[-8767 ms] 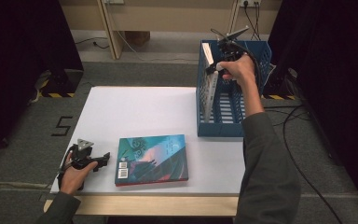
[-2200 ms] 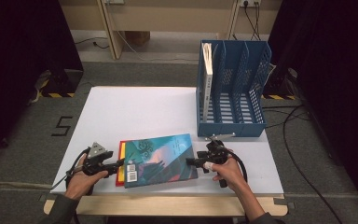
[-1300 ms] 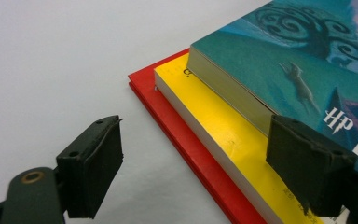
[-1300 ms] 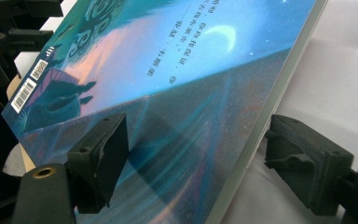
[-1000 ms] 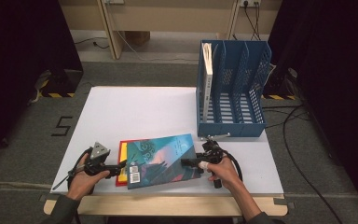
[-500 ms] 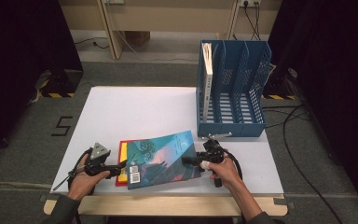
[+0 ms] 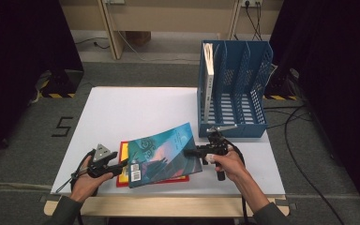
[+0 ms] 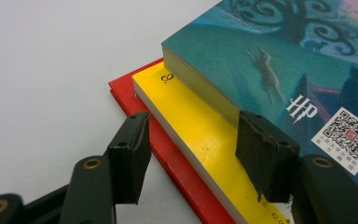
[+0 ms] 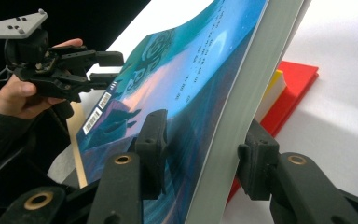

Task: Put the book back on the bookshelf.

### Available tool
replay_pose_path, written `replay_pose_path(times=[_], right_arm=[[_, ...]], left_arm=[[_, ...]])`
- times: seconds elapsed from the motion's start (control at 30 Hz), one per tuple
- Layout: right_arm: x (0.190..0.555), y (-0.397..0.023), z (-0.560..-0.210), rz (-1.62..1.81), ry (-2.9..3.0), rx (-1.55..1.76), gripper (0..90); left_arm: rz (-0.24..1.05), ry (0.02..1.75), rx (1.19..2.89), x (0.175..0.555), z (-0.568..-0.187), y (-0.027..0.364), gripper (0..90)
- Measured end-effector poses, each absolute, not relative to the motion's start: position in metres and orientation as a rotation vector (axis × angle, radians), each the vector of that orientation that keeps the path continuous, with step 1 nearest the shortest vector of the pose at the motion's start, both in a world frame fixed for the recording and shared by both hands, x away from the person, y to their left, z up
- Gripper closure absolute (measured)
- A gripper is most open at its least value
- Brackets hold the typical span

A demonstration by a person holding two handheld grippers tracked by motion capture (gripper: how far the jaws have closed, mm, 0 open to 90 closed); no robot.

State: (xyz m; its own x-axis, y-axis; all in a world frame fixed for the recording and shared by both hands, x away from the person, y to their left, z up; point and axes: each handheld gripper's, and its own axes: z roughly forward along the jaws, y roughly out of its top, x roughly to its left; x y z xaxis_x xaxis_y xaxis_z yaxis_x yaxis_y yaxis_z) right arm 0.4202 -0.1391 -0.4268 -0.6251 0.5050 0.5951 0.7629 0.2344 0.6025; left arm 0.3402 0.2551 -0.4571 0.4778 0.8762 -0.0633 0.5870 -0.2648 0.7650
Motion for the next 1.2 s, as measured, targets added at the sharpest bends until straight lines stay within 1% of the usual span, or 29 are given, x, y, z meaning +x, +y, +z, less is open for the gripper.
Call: replay_pose_path(times=[0.17,0.33,0.4,0.53,0.57,0.63,0.8,1.07,1.2], right_arm=[[0.43,-0.129,-0.42,-1.284,-2.229,-1.166,61.0],[0.431,-0.125,-0.411,-1.281,-2.251,-1.156,65.1],[0.431,-0.123,-0.404,-1.277,-2.288,-1.139,65.9],[0.433,-0.119,-0.387,-1.282,-2.327,-1.112,68.6],[0.434,-0.118,-0.383,-1.294,-2.331,-1.104,69.7],[0.436,-0.116,-0.375,-1.299,-2.345,-1.076,70.5],[0.438,-0.111,-0.356,-1.28,-2.416,-1.055,71.5],[0.439,-0.105,-0.31,-1.203,-2.585,-1.011,73.1],[0.435,-0.106,-0.289,-1.141,-2.669,-1.009,73.6]], left_arm=[[0.493,1.201,1.97,0.34,-0.458,0.254,46.1],[0.498,1.195,1.97,0.341,-0.458,0.255,45.2],[0.514,1.199,1.97,0.341,-0.458,0.255,43.3],[0.513,1.256,1.952,0.344,-0.46,0.257,26.4],[0.512,1.269,1.946,0.345,-0.46,0.258,20.6],[0.504,1.288,1.937,0.346,-0.461,0.26,16.1],[0.534,1.348,1.898,0.348,-0.461,0.267,16.1],[0.532,1.368,1.886,0.35,-0.462,0.274,15.5],[0.575,1.391,1.845,0.35,-0.459,0.278,15.8]])
